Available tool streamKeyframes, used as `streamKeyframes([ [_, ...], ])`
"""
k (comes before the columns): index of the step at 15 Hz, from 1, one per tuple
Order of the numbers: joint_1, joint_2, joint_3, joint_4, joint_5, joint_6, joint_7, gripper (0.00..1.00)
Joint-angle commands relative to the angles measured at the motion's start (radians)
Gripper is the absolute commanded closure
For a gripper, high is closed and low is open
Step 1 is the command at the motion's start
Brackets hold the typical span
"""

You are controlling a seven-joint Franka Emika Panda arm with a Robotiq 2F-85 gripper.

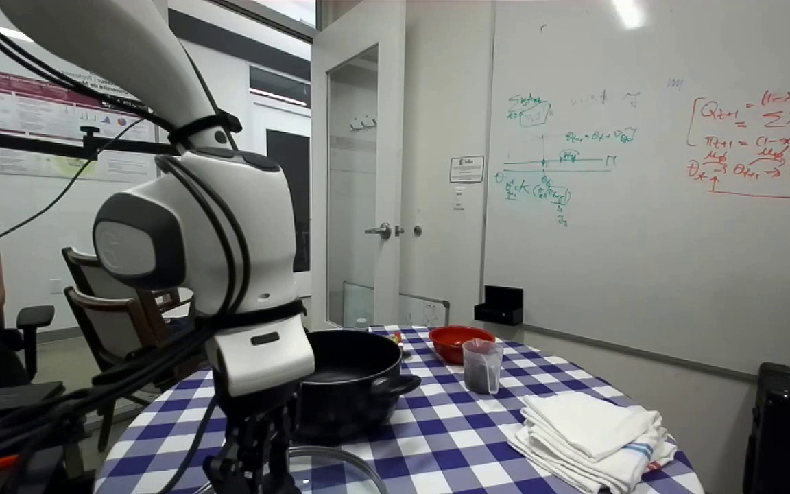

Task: Pick up the lid and put it on the table

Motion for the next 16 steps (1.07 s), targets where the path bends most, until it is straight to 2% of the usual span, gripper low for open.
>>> streamKeyframes([
  [1,-0.041,0.074,0.033,0.083,0.048,-0.02,-0.051,0.75],
  [2,-0.046,0.092,0.033,0.099,0.043,-0.032,-0.042,0.53],
  [3,-0.054,0.094,0.038,0.108,0.046,-0.04,-0.048,0.25],
  [4,-0.057,0.096,0.044,0.111,0.047,-0.043,-0.052,0.24],
  [5,-0.045,0.057,0.03,0.069,0.002,-0.024,-0.004,0.44],
  [8,-0.055,0.08,0.039,0.088,0.003,-0.028,-0.01,0.24],
  [16,-0.057,0.086,0.04,0.092,0.004,-0.028,-0.01,0.24],
])
